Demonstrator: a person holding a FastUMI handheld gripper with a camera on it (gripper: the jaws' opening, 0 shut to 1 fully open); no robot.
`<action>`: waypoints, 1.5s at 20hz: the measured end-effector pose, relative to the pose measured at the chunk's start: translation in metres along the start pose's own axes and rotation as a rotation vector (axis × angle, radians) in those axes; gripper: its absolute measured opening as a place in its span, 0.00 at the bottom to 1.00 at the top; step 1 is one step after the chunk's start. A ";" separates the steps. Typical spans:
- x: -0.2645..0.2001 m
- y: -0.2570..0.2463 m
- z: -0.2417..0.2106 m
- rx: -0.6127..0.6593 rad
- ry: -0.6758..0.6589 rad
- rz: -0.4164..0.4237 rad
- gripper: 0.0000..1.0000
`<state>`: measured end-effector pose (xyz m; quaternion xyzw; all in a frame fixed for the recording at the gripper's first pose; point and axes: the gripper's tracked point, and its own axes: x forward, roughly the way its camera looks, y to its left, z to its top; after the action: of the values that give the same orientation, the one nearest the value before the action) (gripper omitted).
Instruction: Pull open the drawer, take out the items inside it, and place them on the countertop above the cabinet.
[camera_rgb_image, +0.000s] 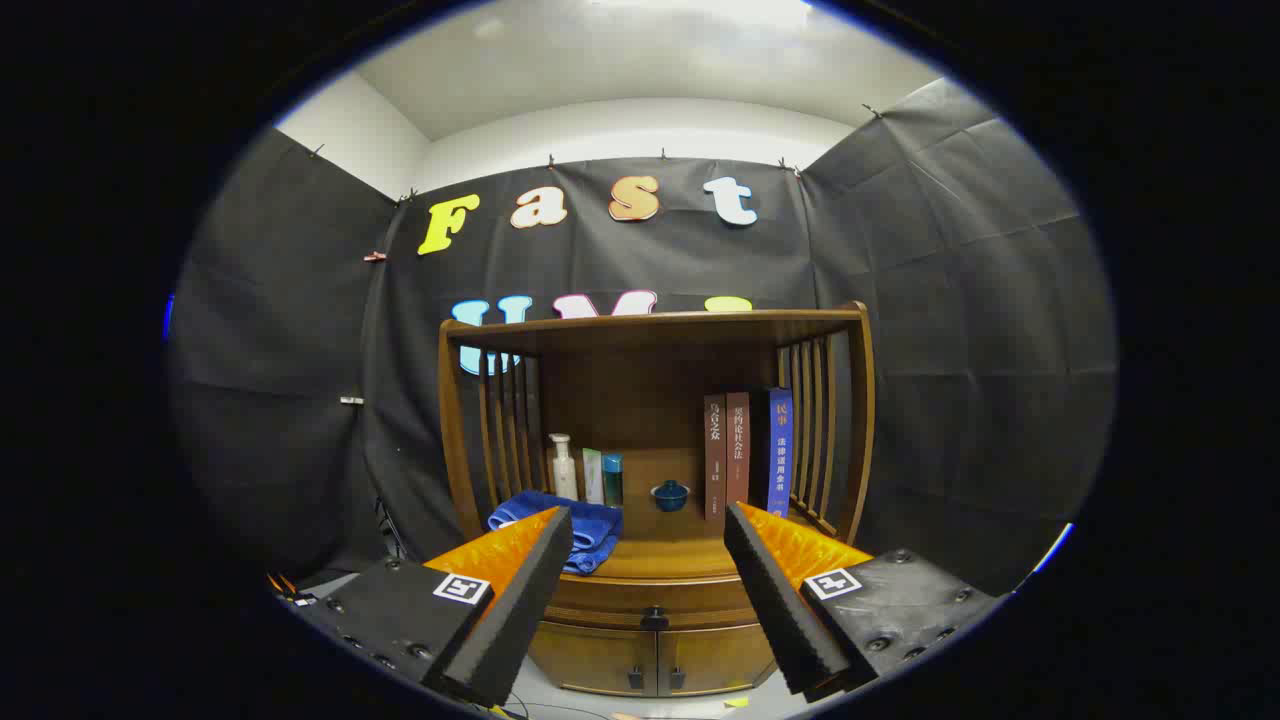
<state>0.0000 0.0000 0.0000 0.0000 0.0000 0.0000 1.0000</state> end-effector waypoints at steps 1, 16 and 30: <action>0.000 -0.001 0.001 0.001 0.000 -0.005 0.99; 0.006 -0.003 -0.002 0.022 0.016 -0.026 0.99; 0.027 0.000 -0.043 0.025 0.086 -0.020 0.99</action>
<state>0.0271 -0.0003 -0.0433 0.0126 0.0430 -0.0099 0.9989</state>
